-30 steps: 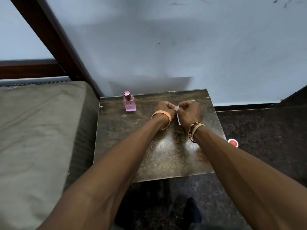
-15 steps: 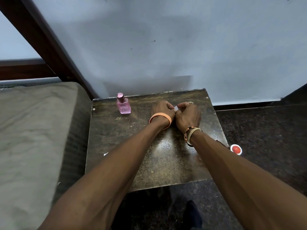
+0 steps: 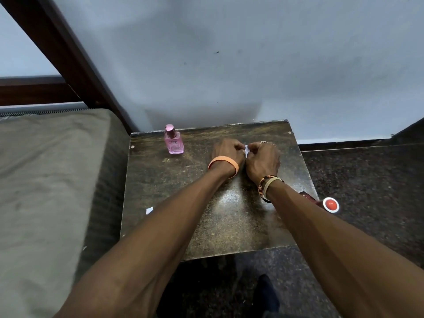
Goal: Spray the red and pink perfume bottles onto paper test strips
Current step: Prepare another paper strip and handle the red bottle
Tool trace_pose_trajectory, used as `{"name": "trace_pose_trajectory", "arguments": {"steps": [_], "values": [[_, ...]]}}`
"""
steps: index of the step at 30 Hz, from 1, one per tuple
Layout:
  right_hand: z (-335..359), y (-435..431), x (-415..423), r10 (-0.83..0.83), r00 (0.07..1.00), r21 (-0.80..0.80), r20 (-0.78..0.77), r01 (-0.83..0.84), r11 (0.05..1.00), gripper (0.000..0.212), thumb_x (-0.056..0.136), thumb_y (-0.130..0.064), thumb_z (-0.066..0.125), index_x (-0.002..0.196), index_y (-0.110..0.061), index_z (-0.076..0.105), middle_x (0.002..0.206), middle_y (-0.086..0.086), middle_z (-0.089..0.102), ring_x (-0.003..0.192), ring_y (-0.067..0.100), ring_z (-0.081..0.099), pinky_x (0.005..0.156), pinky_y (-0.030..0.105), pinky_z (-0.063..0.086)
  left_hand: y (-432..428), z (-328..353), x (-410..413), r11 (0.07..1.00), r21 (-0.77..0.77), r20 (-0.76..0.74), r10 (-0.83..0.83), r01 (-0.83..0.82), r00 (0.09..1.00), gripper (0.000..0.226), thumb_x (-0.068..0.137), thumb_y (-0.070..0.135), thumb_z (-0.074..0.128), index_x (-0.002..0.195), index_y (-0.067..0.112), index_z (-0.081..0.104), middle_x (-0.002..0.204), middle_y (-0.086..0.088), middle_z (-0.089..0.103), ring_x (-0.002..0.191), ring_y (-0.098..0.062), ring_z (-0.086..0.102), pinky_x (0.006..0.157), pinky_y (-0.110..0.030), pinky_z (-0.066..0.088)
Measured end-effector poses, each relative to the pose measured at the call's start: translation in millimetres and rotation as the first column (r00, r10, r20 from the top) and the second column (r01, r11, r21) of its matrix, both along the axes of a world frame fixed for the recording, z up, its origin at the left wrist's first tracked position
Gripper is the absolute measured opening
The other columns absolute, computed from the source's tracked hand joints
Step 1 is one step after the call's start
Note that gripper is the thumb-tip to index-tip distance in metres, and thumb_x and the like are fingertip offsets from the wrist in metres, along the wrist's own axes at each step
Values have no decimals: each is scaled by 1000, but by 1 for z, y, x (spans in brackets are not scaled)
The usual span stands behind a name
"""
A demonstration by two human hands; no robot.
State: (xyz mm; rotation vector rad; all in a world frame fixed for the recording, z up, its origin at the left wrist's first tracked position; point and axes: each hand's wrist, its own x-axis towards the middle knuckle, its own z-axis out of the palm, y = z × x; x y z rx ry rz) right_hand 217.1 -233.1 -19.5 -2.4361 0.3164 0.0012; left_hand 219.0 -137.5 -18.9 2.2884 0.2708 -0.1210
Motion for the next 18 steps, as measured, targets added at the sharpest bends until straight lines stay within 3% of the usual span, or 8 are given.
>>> {"name": "trace_pose_trajectory", "arguments": {"steps": [9,13,18], "values": [[0,-1,0,57,998,-27,-36,-58,998,25,93,-14,59,113,-16,74,118,12,67,107,29,63,89,34,52,2,-6,-1,998,45,5,-40,40,999,20,88,24,61,104,25,73,103,-1,74,93,-19,68,79,-24,53],[2,-1,0,49,998,-12,-36,-49,999,27,96,-17,56,118,-12,71,122,13,66,109,28,63,88,32,50,3,-6,-2,998,41,2,-51,51,999,21,88,21,61,105,22,73,108,-1,73,98,-20,67,85,-29,54],[15,-2,-8,24,1000,-2,-1,-24,1000,30,97,-10,50,121,-10,67,125,13,65,119,29,56,95,32,44,7,3,-7,998,-53,-19,-17,16,1000,27,84,12,65,110,14,70,105,-7,73,97,-22,67,88,-32,53]]}}
